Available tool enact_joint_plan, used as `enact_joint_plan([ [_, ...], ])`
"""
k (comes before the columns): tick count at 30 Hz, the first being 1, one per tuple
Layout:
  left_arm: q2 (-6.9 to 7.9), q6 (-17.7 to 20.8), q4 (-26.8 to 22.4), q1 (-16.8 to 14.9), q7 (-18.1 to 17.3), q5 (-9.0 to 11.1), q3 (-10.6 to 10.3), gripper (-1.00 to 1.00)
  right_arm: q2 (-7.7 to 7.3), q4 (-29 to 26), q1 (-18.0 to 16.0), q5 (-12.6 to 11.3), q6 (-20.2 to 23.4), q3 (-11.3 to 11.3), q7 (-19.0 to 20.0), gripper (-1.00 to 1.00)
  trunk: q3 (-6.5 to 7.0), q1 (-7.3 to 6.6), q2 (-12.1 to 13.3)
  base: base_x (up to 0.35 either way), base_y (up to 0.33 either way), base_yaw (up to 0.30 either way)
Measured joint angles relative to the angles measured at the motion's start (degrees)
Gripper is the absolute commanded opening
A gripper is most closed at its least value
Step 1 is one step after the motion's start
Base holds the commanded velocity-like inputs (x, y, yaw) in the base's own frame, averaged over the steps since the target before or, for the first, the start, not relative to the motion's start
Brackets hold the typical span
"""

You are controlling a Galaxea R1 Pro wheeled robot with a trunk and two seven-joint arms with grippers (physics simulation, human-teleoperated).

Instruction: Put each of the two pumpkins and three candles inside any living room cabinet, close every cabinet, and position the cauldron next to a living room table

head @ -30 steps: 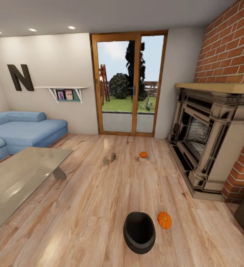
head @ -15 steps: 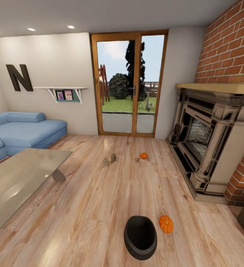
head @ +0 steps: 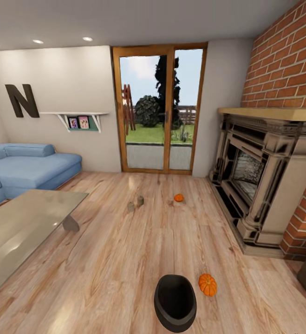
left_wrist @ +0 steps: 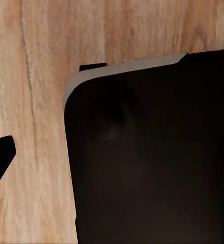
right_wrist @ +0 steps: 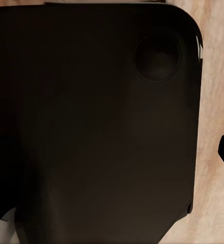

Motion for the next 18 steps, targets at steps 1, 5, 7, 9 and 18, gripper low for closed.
enact_joint_plan([
  [1, -0.01, 0.00, 0.00, 0.00, 0.00, 0.00, 0.00, 1.00, 0.01, 0.00, 0.00, 0.00, 0.00, 0.02, 0.00, 1.00, 0.06, 0.00, 0.00, 0.001, 0.000, -0.129],
  [5, 0.01, -0.01, 0.00, 0.00, 0.00, -0.01, 0.00, 1.00, 0.09, 0.00, 0.00, 0.00, 0.00, 0.04, 0.00, 1.00, 0.19, 0.00, 0.00, 0.000, 0.000, -0.070],
  [7, -0.02, -0.01, 0.00, 0.00, 0.00, -0.01, 0.00, 1.00, 0.10, 0.00, 0.00, 0.00, 0.01, 0.04, 0.00, 1.00, 0.21, 0.00, 0.00, 0.045, 0.002, -0.018],
  [9, 0.01, -0.01, 0.00, 0.00, 0.00, -0.01, -0.03, 1.00, 0.11, 0.00, 0.00, 0.00, -0.01, 0.04, 0.00, 1.00, 0.22, -0.02, 0.00, 0.164, 0.041, -0.008],
  [18, -0.11, -0.01, 0.00, 0.00, 0.00, -0.01, -0.09, 1.00, 0.11, -0.03, 0.00, 0.00, 0.00, 0.05, 0.00, 1.00, 0.45, -0.01, 0.00, 0.083, 0.016, -0.002],
])
